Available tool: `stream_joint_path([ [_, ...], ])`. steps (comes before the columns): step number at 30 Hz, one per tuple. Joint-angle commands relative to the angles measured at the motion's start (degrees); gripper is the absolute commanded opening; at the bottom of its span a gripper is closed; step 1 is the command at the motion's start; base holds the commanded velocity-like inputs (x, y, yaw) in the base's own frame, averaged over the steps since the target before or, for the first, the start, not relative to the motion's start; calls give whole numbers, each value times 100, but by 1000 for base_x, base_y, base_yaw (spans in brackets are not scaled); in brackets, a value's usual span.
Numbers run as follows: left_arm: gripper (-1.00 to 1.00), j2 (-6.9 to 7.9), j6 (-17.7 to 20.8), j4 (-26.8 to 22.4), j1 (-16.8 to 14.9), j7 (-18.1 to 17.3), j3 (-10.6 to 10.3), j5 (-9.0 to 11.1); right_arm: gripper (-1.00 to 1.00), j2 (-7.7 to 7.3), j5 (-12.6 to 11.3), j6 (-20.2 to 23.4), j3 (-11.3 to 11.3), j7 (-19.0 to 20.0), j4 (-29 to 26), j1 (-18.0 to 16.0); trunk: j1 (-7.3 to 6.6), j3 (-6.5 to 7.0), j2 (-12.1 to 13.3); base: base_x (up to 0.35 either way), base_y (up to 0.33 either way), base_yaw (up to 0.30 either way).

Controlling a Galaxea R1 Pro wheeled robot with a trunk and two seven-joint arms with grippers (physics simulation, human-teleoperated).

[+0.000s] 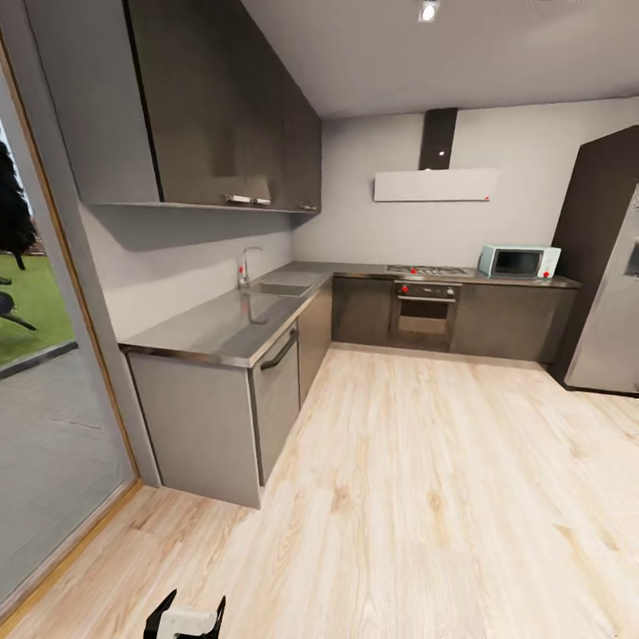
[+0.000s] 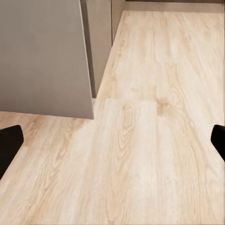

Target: Put the three can of soda from the living room inside the tash can in the kitchen.

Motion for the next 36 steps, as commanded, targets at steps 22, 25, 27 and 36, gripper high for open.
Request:
stream_joint_path([
  [22, 100, 0, 0, -1, 0, 0, 0, -2, 100, 0, 0, 0, -6, 0, 0, 0, 0, 0, 0, 0, 0, -253],
  [25, 100, 0, 0, -1, 0, 0, 0, -1, 100, 0, 0, 0, -8, 0, 0, 0, 0, 0, 0, 0, 0, -253],
  [27, 100, 0, 0, 0, 0, 0, 0, -2, 100, 0, 0, 0, -8, 0, 0, 0, 0, 0, 0, 0, 0, -253],
  [36, 100, 0, 0, -1, 0, 0, 0, 1, 100, -1, 0, 0, -9, 0, 0, 0, 0, 0, 0, 0, 0, -253],
])
